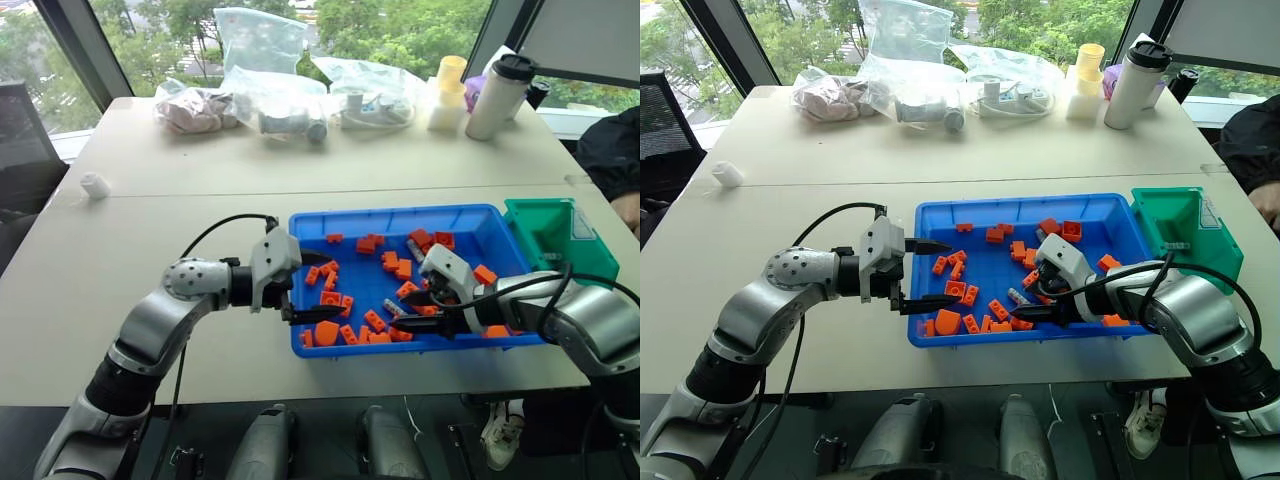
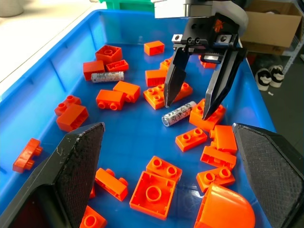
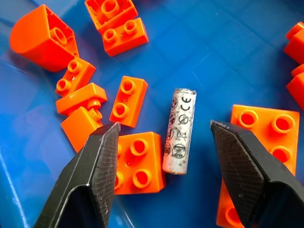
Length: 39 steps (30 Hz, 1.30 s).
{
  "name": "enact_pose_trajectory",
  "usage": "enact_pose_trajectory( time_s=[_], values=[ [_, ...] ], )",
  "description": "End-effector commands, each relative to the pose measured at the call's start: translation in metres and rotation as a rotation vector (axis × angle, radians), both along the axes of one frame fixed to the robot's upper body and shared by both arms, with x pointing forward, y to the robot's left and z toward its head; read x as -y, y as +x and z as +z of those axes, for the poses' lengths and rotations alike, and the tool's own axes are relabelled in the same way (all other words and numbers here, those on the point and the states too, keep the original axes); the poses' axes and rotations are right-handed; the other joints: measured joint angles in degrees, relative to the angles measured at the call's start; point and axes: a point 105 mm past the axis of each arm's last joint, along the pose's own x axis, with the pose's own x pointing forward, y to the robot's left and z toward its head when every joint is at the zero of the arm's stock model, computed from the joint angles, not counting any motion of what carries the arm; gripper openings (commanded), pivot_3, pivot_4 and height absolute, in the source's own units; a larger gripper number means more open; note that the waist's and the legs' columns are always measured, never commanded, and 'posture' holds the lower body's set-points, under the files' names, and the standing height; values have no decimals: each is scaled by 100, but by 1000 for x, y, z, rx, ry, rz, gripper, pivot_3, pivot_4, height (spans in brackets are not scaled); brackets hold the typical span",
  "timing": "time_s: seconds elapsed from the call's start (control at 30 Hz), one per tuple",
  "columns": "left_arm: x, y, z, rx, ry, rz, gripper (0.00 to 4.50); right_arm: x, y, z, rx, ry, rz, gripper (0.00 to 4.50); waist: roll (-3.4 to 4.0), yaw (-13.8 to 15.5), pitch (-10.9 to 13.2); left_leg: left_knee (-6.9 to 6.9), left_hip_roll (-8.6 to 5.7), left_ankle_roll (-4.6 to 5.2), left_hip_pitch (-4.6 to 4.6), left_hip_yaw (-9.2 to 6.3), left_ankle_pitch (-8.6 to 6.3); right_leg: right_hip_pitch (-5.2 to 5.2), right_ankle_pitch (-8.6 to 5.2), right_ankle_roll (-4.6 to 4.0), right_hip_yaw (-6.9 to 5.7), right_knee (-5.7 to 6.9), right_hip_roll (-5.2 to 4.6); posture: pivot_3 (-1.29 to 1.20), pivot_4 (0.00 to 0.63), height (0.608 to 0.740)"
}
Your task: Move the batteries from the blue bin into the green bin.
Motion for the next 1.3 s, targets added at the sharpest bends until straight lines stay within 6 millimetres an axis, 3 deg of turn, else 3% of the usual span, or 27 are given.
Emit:
enact_pose_trajectory(
  time_s=[0.03,0.13,0.27,0.3,0.43,0.73,0.83,0.97,1.17,1.3],
  values=[
    [2,-2,8,46,-7,-12,4500,-5,6,0,41,-32,7,3091,0,0,0,0,0,0,0,0,0,0,0,0,0,0,0,0,150,740],
    [2,-1,8,49,-7,-11,4500,-5,11,-6,60,-94,-4,2206,0,-2,0,0,0,0,1,0,0,0,0,0,0,0,0,0,150,740],
    [2,0,7,50,-6,-10,4500,-7,13,-10,69,-123,-1,195,-3,8,-2,0,0,-1,1,-1,0,1,0,0,-2,0,0,0,150,740],
    [1,-1,6,49,-1,-12,4500,-8,13,-9,71,-118,-1,68,-4,11,-2,1,-2,-1,1,-1,0,2,0,0,-2,0,-2,0,150,740],
    [-1,-1,4,52,16,-20,4500,-7,18,4,107,-57,-39,68,-4,1,-2,1,-5,0,0,-1,0,1,0,0,-1,-1,-5,0,150,740],
    [2,5,5,65,-3,-20,4500,16,37,52,243,140,-255,68,-3,3,-2,0,-4,0,-3,-1,0,-2,0,0,-1,0,-6,0,150,740],
    [3,5,5,66,-2,-25,4500,19,29,56,228,135,-247,954,-3,5,-2,-1,-4,0,-4,-1,0,-3,0,0,-1,1,-6,0,150,740],
    [1,4,5,66,16,-30,4500,33,20,57,159,81,-326,3010,-3,2,-2,-1,-4,0,-5,-1,0,-5,0,0,-1,1,-6,0,150,740],
    [0,3,4,69,27,-36,4500,35,-9,41,-5,33,-369,3010,-3,7,-2,-1,-3,0,-9,-2,0,-6,0,0,0,0,-8,0,150,740],
    [5,2,5,66,17,-40,4500,32,-13,30,-40,36,-398,3010,-3,3,-2,0,-3,1,-10,-3,0,-6,0,0,0,0,-8,0,150,740]
  ],
)
